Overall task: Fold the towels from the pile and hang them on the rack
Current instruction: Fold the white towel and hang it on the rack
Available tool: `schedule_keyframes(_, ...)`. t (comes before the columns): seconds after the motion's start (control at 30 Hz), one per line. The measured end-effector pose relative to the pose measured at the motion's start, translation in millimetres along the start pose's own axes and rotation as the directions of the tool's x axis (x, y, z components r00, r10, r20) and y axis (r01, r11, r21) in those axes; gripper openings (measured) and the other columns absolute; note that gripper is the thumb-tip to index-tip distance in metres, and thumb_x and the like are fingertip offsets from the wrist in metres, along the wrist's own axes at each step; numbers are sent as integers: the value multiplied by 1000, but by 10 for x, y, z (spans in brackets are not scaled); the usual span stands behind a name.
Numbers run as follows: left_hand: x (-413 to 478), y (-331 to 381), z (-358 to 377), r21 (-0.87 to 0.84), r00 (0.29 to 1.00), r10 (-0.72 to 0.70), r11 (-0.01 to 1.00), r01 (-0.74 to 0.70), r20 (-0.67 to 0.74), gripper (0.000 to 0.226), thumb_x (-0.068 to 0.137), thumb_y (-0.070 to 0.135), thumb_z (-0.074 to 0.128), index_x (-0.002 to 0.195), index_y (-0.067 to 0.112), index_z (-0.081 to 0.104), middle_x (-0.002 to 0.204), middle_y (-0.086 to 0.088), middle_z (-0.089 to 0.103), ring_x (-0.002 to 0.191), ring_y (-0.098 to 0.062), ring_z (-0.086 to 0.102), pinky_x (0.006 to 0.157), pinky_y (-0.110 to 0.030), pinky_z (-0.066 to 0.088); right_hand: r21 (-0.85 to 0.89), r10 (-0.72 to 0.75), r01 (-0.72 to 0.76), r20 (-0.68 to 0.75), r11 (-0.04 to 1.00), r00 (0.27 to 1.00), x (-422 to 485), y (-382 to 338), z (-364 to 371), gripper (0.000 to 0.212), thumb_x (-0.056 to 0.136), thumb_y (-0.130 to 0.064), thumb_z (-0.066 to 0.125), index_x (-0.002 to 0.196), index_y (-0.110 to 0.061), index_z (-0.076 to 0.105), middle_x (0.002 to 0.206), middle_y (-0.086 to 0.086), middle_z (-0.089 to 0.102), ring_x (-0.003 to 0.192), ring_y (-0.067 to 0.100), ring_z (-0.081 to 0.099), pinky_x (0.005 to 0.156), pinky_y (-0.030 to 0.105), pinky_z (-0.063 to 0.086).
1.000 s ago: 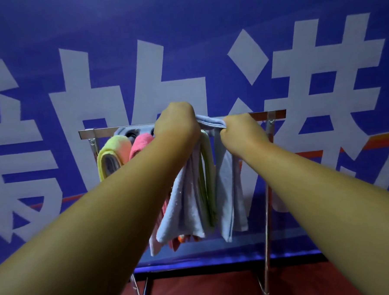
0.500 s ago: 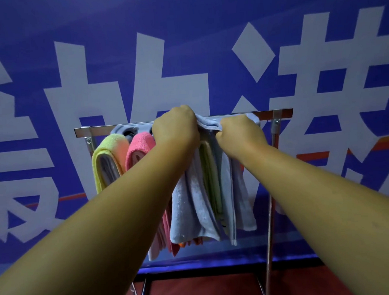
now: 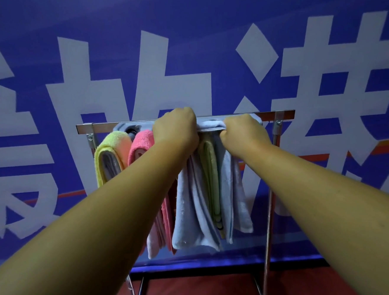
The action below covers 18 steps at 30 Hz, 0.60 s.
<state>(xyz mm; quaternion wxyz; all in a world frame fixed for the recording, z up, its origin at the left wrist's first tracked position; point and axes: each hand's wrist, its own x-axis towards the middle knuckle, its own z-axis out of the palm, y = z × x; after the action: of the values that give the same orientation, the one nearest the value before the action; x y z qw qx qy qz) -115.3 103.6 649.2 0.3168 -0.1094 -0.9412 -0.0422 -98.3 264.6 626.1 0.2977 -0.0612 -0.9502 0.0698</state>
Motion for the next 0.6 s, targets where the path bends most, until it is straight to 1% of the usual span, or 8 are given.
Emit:
schedule_keyframes(0.07,16,9,5,-27,996,-13,1000,11,-83,20,95,14,64,111,14,52,114,-11,62,96,-39,65,69,-44,40,-85,17,-18,-16,996,1000,57,-37,-26,23,107,-24,50,107,-17,72,86,7,70,81,27,68,82,43,61)
schedule_keyframes(0.13,6,52,53,33,996,19,999,-16,-91,25,95,14,63,119,12,54,118,-12,63,103,-40,66,70,-44,39,-108,74,-67,55,992,996,91,-48,-32,21,106,-21,53,109,-16,73,90,7,70,83,27,68,83,40,60)
schedule_keyframes(0.2,-27,93,154,131,996,63,990,-55,-56,27,96,18,61,122,13,56,120,-11,66,110,-38,63,74,-42,36,-70,74,-68,96,995,993,49,-35,32,20,104,-15,53,114,-11,70,92,9,63,80,28,64,69,37,54)
schedule_keyframes(0.27,-70,101,261,241,996,90,967,-83,-17,26,99,23,56,123,15,60,120,-8,69,114,-35,59,78,-41,33,-64,11,-6,81,998,997,-69,4,105,18,105,-17,51,112,-11,66,84,6,54,71,23,56,57,34,43)
schedule_keyframes(0.33,-117,86,338,297,992,122,948,-115,-7,23,99,22,52,120,17,62,116,-5,70,112,-32,54,80,-42,31,-79,-37,44,89,996,995,-174,59,182,16,105,-19,50,109,-13,64,79,3,47,66,19,50,53,32,36)
schedule_keyframes(0.47,-224,83,350,310,981,191,934,-176,-20,17,97,18,52,111,18,62,106,-3,70,115,-31,50,91,-45,35,-25,-61,64,101,998,993,-263,117,284,7,105,-24,52,104,-18,56,78,0,47,66,18,48,55,33,39)
schedule_keyframes(0.53,-285,101,325,329,972,235,917,-225,10,17,97,17,53,111,18,63,106,-2,68,118,-31,52,97,-45,35,29,-51,49,92,998,994,-298,125,349,10,103,-26,54,101,-17,56,79,2,53,67,20,53,56,34,45)
schedule_keyframes(0.6,-337,117,328,372,956,291,883,-286,42,19,96,13,53,111,17,64,105,-3,66,117,-32,56,98,-43,36,84,-31,24,88,996,996,-336,134,421,10,101,-29,55,98,-19,58,81,2,55,72,24,57,61,36,48)
